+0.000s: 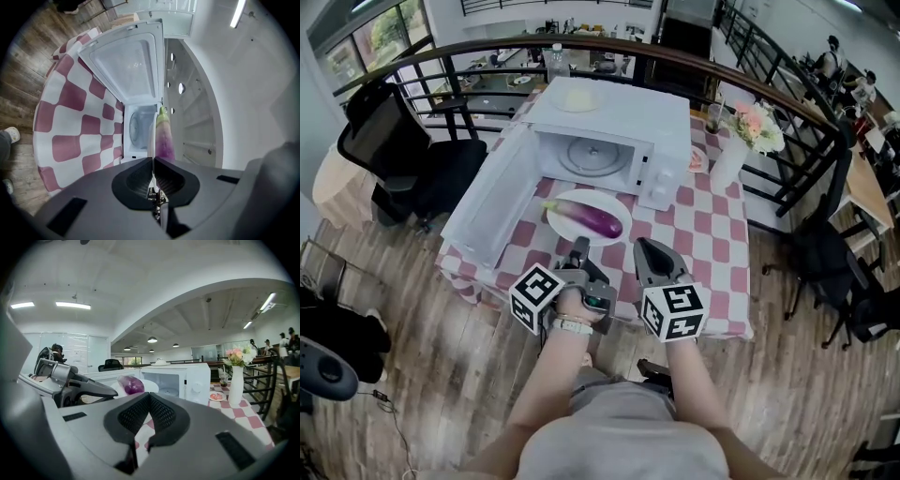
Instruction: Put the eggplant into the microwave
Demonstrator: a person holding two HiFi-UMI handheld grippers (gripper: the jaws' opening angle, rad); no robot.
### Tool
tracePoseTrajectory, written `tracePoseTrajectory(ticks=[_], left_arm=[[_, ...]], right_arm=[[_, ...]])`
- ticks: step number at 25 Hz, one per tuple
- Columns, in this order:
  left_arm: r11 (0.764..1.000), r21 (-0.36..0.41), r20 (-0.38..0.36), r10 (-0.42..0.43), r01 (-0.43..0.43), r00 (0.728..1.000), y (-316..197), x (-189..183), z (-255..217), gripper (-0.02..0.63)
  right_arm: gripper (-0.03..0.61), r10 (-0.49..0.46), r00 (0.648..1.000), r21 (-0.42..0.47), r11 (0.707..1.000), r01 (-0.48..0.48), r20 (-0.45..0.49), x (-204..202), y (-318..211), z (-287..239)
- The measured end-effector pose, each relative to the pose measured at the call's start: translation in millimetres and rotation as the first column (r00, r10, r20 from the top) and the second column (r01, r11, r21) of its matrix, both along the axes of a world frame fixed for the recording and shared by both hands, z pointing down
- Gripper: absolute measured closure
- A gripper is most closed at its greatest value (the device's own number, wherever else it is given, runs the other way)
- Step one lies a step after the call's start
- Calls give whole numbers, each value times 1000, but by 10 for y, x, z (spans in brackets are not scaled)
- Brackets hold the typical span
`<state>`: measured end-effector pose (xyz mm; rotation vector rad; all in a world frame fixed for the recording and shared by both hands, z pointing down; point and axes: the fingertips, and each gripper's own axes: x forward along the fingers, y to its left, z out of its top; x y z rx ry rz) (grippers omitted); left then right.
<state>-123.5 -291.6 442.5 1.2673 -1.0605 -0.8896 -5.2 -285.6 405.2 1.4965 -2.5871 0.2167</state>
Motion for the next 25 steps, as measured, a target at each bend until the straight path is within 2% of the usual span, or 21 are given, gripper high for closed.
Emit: tracePoseTrajectory(ticks=[9,13,19,25], left_arm=[[996,-13,6,83,-83,997,-435,-220,145,598],[996,-21,-30,89,-90,996,-619,-307,216,600],[997,-21,-25,70,-71,997,-890,-437,263,600],[997,-17,-9,70,-70,998,-1177,-427,359,600]], right_arm=[[555,73,997,-21,997,-72,37,-262,-373,128],[555,102,994,-40,994,-100,42,-248,-460,220],[555,134,988,-80,989,-128,79,-195,-662,304],[555,108,992,-86,991,-102,67,-237,-950,398]])
